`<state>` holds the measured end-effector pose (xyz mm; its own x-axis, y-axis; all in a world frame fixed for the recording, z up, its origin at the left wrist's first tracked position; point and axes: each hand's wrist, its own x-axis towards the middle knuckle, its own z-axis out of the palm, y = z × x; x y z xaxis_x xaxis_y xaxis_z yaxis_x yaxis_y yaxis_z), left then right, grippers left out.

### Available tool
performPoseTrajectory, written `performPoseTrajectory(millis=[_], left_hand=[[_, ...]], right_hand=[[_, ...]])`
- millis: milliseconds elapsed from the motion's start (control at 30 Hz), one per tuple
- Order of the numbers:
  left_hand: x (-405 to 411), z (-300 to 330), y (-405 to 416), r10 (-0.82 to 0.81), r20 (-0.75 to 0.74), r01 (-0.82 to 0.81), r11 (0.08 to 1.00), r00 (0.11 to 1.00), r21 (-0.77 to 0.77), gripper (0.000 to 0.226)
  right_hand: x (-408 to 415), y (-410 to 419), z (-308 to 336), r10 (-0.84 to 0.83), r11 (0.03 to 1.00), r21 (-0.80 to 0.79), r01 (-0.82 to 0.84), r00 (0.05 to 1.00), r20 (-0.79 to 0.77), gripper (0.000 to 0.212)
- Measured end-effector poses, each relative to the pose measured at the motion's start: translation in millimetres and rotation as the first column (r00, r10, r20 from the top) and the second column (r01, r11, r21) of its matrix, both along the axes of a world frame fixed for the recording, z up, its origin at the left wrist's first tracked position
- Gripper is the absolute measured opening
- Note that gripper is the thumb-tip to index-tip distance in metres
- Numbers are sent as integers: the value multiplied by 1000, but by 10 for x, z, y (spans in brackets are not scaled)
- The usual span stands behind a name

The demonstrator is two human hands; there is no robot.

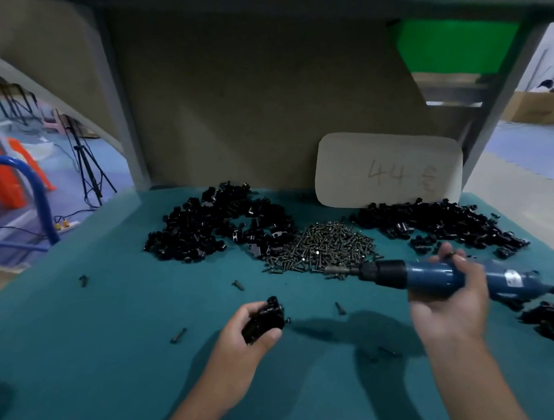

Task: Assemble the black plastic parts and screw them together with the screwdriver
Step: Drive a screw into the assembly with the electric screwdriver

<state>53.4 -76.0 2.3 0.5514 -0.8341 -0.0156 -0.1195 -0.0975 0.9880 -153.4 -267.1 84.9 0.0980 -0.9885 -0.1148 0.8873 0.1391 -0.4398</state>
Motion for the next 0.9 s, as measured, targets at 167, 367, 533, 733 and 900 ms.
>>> performPoseTrajectory(millis=[167, 367, 533, 733, 900], left_hand=[[-38, -21, -11, -24, -64, 23, 1000, 998, -20, 32], [-51, -71, -26, -81, -93, 79, 997, 992, -18, 34], [-71, -45, -25, -93, -133, 85, 994, 987, -66, 39], [-85, 7, -34, -85, -108, 75, 993, 990, -91, 33], [-73, 14, -31, -83, -105, 76, 994, 991, -76, 32]], right_hand=[[166, 172, -148, 100, 993, -69, -96, 994, 53, 25], [248, 268, -224, 148, 988, -50, -143, 983, 110, 23], [264, 303, -232, 135, 990, -62, -130, 987, 82, 23], [272, 329, -230, 116, 992, -56, -112, 991, 73, 22], [287, 348, -239, 119, 991, -64, -113, 989, 87, 22]])
